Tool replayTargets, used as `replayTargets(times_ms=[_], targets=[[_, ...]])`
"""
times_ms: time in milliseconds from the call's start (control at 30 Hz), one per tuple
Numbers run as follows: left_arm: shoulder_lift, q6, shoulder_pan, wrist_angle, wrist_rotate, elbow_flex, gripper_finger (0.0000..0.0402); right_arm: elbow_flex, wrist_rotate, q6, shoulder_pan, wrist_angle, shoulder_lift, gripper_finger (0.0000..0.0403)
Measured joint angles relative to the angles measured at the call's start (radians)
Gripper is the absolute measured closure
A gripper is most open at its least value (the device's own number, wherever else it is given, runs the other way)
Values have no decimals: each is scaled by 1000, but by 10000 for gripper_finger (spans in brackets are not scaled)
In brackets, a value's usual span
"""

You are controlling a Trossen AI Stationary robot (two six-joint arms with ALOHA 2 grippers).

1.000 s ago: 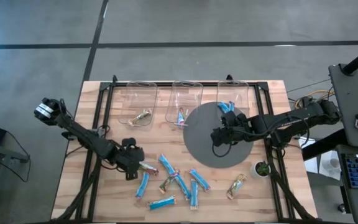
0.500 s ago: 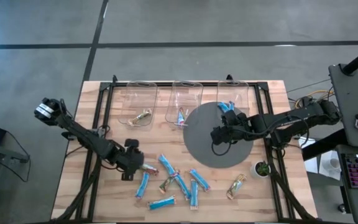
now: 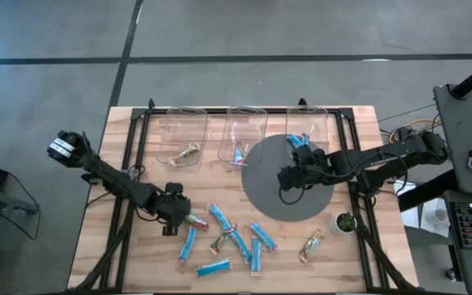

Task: Pick and place Granola Bars by type
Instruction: Put the red granola bar into the middle transparent bin

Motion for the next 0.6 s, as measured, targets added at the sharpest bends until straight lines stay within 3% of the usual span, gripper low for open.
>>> replayTargets(times_ms=[600], targets=[[-20, -78, 17, 28, 27, 58, 335, 0, -6, 7, 0, 0, 0, 142]])
